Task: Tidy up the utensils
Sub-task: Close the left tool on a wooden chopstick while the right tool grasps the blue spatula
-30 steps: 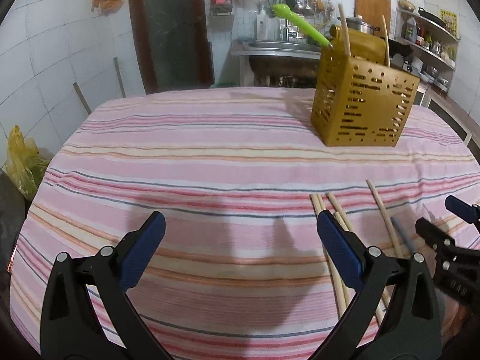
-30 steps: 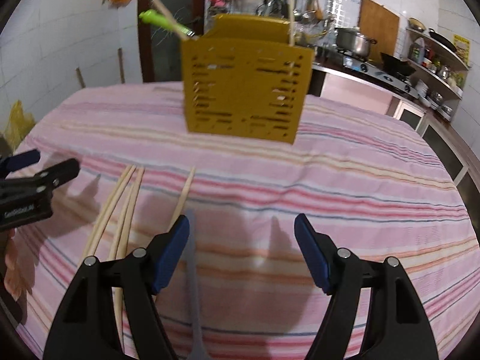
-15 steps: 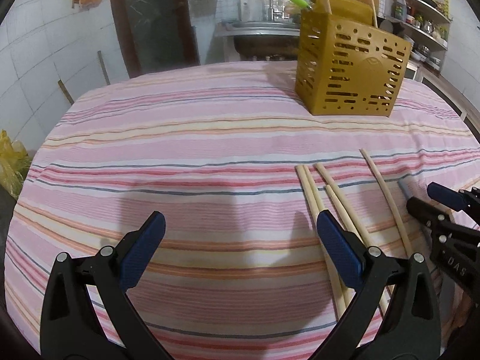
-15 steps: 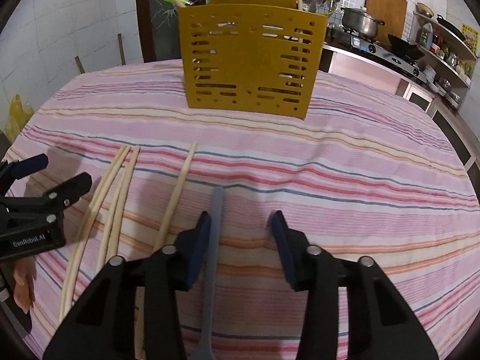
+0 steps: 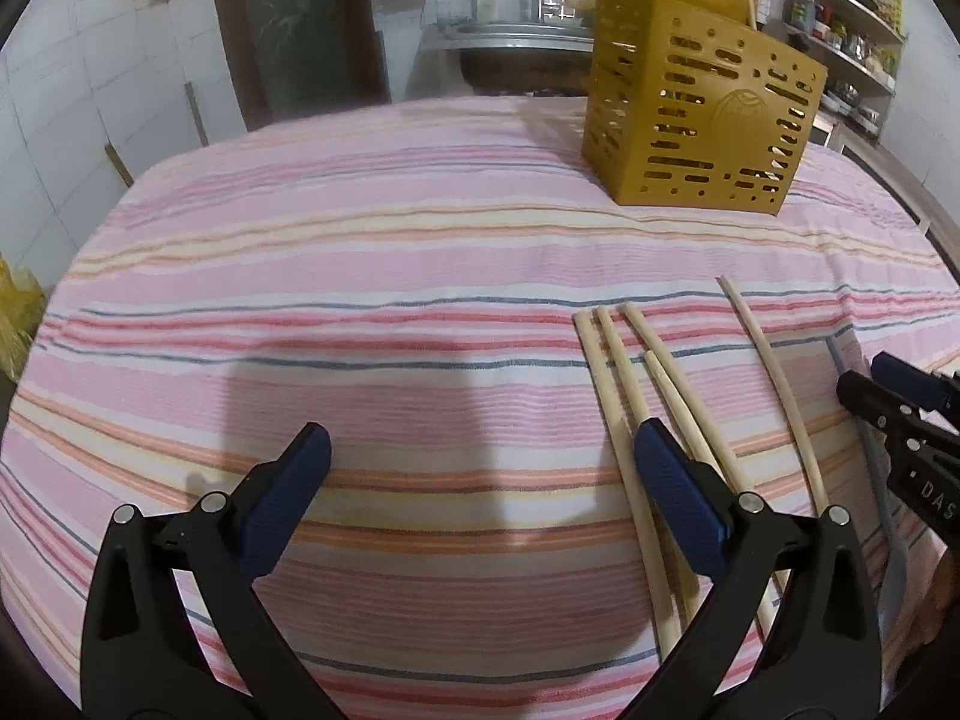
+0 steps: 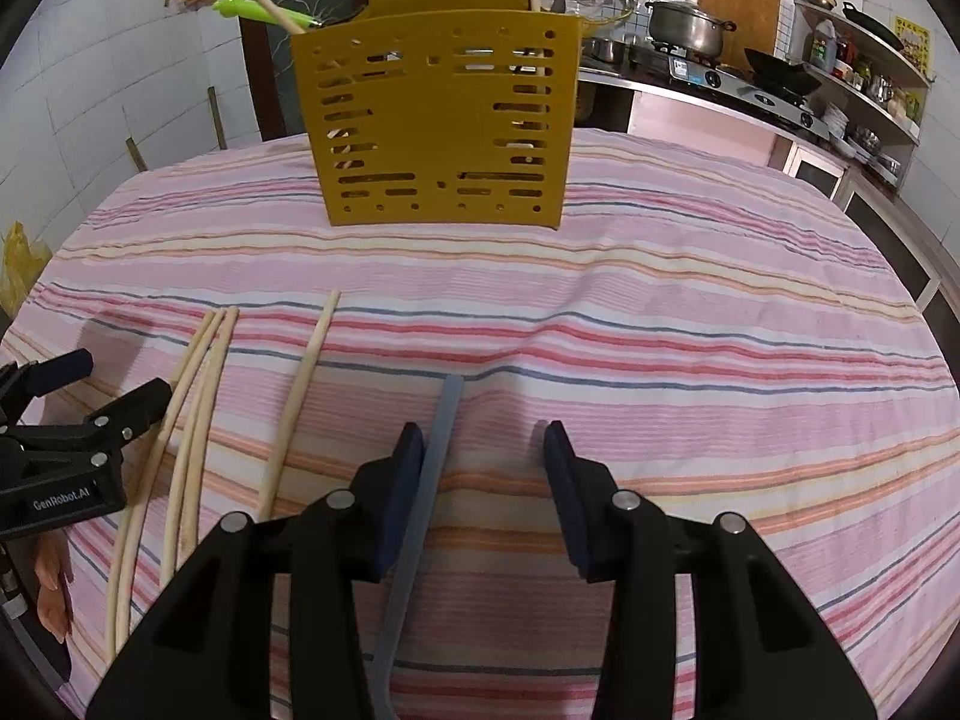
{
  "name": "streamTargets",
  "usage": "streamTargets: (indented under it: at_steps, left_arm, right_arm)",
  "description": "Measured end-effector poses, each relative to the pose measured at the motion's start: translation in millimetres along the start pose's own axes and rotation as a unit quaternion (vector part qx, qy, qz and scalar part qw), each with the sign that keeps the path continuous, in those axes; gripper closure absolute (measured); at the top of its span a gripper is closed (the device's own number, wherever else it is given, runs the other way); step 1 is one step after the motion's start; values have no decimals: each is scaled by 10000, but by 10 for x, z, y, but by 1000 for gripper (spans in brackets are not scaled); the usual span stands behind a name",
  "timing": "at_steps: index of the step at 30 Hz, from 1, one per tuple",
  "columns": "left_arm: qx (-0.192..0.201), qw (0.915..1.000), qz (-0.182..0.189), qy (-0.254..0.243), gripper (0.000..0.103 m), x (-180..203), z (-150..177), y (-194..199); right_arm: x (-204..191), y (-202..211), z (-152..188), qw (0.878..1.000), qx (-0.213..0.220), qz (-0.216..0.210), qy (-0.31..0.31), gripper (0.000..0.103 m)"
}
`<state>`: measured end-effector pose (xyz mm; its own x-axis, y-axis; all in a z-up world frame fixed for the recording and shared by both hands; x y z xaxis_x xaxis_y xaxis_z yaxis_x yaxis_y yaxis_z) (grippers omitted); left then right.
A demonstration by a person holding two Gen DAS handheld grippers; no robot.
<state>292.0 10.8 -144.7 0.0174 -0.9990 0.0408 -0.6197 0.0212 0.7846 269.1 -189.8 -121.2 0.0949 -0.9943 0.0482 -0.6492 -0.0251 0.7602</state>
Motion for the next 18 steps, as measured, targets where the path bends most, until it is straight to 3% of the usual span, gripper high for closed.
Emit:
streamTargets:
  at_steps: [6,8,13,18]
  left_arm:
    - [-174,9995,-214,-119,6,81,-9,-98]
    - [-177,9996,-207,-104,14,123,-40,-102]
    - [-205,9993,-65,-313,55,321,-67,-71]
    - [-317,9992,96,-222,74,425,-117,-104]
  right_arm:
    - [-19,-60,-34,9998,-107,147,-82,61]
    - [-17,-87,-56,9996,-167,179,-133,61]
    - [-13,-125,-107,9988,-334,268,-233,71]
    - [-40,-122,-92,9989,-208,354,-214,75]
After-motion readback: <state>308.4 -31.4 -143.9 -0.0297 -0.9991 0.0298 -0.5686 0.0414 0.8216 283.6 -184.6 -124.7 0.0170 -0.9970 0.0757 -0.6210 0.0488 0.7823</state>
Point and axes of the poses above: each gripper's, at about its wrist camera, not at the fingertips, and y roughly against the way its jaws point, x to its right, z to its underside, the point moved 10 cm from there along -y, roughly the way its jaws point, and after that the axes turned 5 degrees about y, right-handed, at the moved point
